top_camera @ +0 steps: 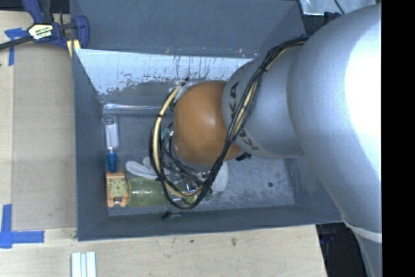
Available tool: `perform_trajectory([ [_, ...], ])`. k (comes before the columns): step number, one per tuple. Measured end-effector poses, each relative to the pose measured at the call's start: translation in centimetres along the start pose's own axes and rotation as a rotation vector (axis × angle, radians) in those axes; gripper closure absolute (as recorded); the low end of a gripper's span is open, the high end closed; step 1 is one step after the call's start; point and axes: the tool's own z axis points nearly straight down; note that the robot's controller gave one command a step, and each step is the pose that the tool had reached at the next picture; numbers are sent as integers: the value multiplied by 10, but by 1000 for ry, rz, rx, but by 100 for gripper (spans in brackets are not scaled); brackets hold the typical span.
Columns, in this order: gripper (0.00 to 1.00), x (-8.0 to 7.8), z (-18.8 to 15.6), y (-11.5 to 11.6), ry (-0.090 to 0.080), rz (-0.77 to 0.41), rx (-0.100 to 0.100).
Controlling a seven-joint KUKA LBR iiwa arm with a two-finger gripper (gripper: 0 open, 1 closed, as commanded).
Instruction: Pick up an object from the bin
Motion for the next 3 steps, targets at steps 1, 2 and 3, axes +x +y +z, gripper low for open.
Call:
perform_trajectory([
  [1,100,-6,-2,-5,2,253,-7],
  [2,100,-6,-2,-5,2,252,-7],
  [3,100,-6,-6,-5,-1,252,-6],
])
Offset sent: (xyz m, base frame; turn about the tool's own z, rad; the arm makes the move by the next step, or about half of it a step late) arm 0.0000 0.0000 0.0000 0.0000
